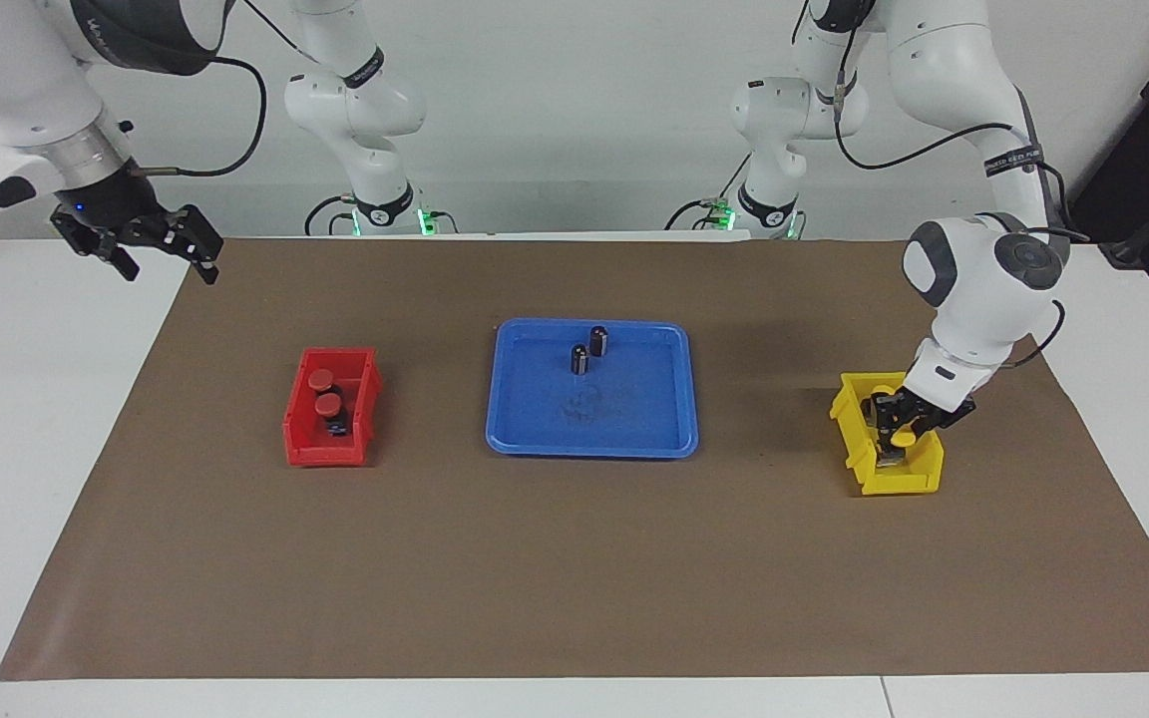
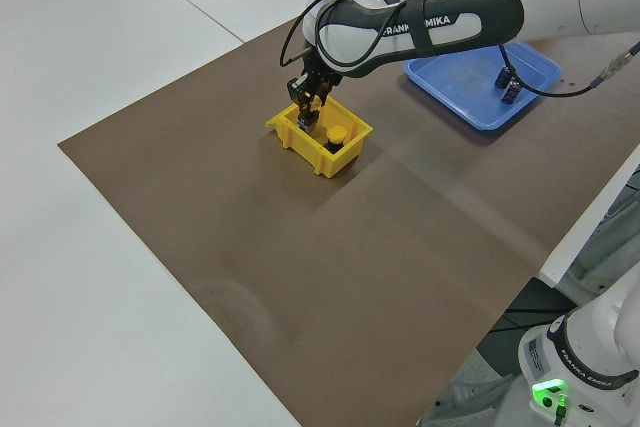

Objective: Sort red and yellow buttons by color
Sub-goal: 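Open the left gripper to drop the yellow button into the yellow bin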

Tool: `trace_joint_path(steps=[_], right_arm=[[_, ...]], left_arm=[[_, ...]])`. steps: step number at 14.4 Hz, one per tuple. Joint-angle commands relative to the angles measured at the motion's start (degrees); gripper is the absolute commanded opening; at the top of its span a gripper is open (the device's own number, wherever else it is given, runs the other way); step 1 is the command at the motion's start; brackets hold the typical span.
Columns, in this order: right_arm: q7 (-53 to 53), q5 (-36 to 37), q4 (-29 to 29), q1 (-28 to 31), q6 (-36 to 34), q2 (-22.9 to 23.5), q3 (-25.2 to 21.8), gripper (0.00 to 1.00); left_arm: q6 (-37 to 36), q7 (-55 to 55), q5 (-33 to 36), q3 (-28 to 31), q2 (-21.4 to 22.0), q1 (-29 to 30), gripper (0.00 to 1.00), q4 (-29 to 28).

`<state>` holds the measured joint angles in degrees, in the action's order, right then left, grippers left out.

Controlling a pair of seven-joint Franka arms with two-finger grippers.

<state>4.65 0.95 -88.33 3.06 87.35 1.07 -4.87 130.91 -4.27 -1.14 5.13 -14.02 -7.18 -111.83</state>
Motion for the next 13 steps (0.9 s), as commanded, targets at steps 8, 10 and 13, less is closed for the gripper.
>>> trace_joint_path(steps=[8,10,13], right_arm=[[-0.34,0.02,0.7,-0.42,-1.04,-0.28,0.65,1.0],[-0.34,0.11,0.62,-0.51,-1.39,-0.28,0.65,1.0],[-0.34,0.11,0.7,-0.42,-1.39,-0.28,0.65,1.0]], left_arm=[[1.81,-1.09,0.26,-0.64,-0.83,1.82,0.5,-0.24],[0.84,-1.09,0.26,-0.64,-0.83,1.82,0.6,0.73],[0.14,-1.0,0.26,-0.64,-0.66,1.82,0.68,1.61]])
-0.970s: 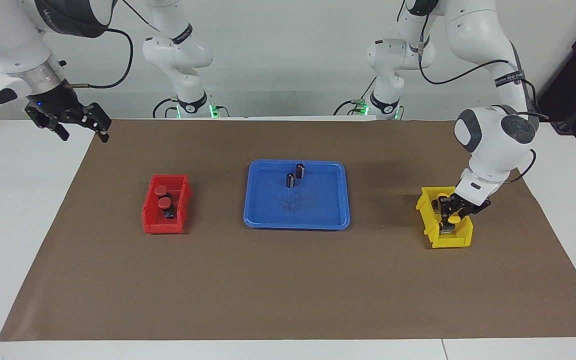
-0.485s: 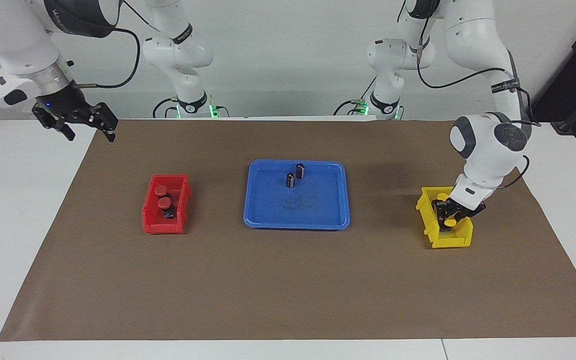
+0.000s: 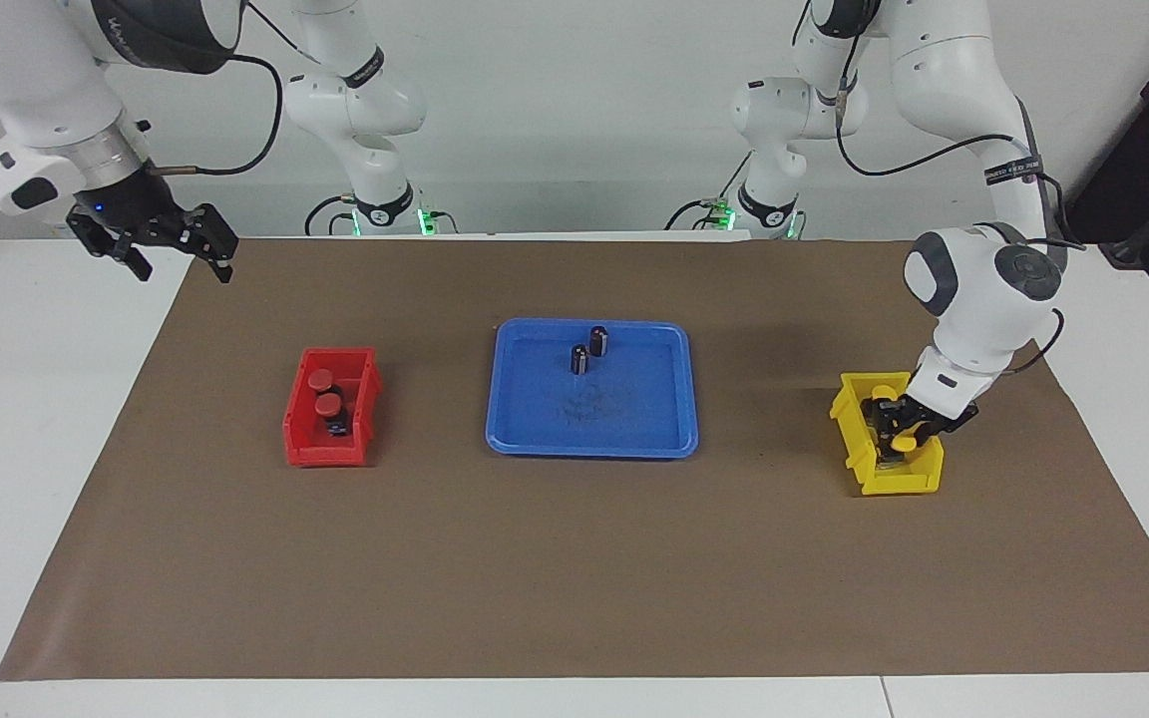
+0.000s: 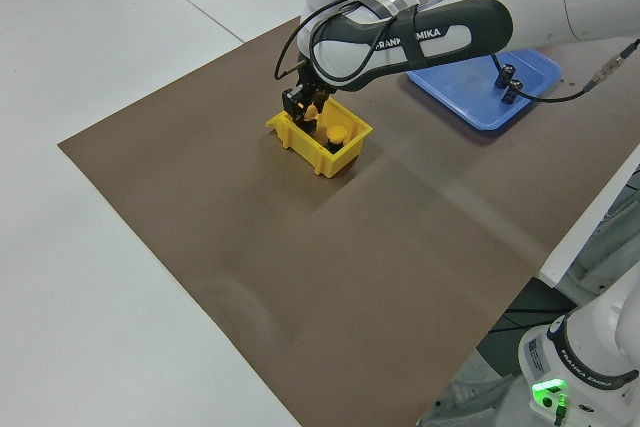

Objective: Sort red and yellow buttons by color

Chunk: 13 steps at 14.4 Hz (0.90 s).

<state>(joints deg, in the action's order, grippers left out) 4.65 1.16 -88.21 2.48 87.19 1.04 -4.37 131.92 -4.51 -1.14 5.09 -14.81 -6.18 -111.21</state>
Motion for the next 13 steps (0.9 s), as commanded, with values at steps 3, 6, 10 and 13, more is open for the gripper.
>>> trace_joint_path(steps=[3,6,10,13], right_arm=[[-0.34,-0.02,0.58,0.06,-1.15,-0.16,0.24,1.0],[-0.34,0.07,0.84,0.06,-1.41,-0.16,0.24,1.0],[-0.34,-0.02,0.84,-0.02,-1.32,-0.16,0.5,1.0],[-0.34,-0.11,0.84,0.06,-1.5,-0.16,0.68,1.0]], left_arm=[[-8.4,-0.85,0.26,-0.61,0.74,0.65,0.9,5.9],[-16.74,-0.76,0.35,-0.78,3.46,0.03,1.0,10.12],[-30.19,-0.67,0.35,-1.31,9.78,-1.11,1.0,16.01],[-40.83,-0.94,0.26,-0.79,13.65,-0.41,1.0,19.45]])
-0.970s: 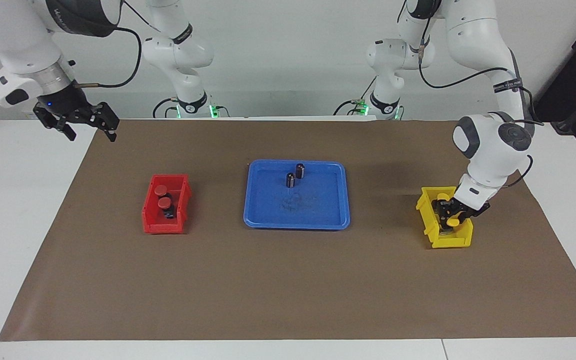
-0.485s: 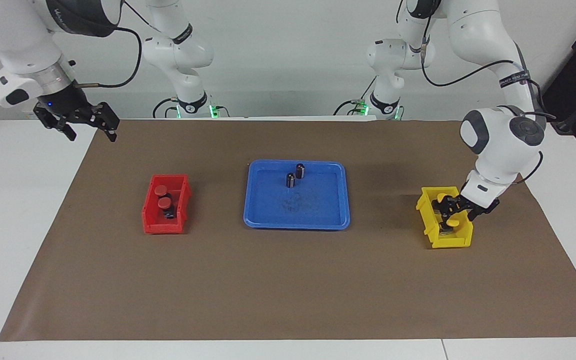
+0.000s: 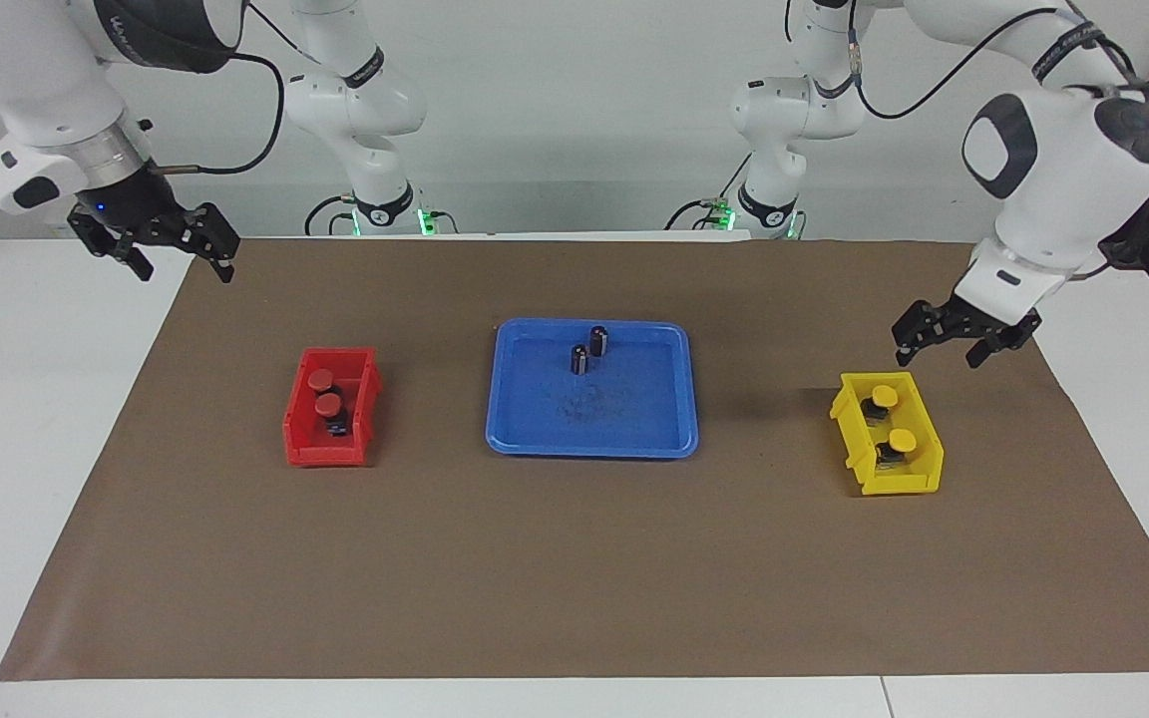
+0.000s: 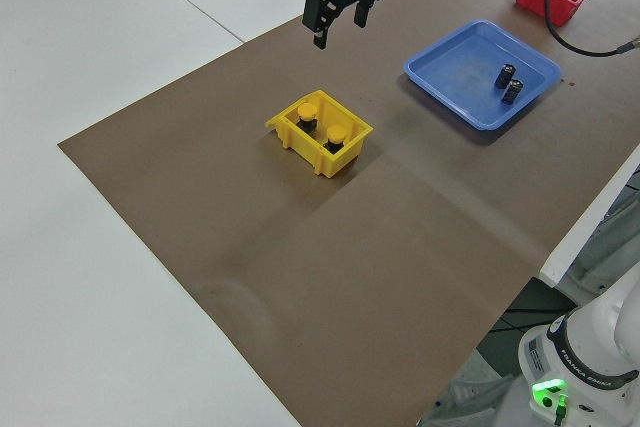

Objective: Sort red and yellow buttons by color

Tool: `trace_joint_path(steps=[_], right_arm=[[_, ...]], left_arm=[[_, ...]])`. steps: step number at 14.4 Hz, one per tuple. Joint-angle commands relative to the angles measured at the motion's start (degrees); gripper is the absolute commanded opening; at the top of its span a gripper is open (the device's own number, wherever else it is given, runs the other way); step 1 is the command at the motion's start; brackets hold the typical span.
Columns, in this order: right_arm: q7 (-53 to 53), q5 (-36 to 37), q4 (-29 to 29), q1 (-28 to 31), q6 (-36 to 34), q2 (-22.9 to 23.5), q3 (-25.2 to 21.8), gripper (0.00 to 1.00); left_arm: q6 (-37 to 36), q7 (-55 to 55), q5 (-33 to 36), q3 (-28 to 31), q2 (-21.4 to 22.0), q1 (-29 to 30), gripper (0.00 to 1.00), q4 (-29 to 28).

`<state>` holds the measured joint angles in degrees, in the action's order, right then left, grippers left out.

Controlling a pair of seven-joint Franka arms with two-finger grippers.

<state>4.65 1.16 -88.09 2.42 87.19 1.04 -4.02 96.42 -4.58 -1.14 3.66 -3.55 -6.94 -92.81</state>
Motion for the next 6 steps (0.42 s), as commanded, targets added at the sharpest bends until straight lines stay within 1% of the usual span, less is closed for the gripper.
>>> trace_joint_path(steps=[1,3,6], right_arm=[[-0.34,-0.11,0.73,0.13,-1.5,-0.16,0.33,1.0],[-0.34,-0.11,0.73,0.13,-1.41,-0.16,0.33,1.0],[-0.34,-0.11,0.73,0.13,-1.41,-0.16,0.33,1.0]], left_arm=[[-7.2,-1.83,0.26,0.9,4.24,0.43,1.0,0.8],[-10.71,-2.81,0.26,0.99,6.53,0.69,1.0,0.53],[-10.39,-3.5,0.26,0.91,6.72,1.57,1.0,0.71]])
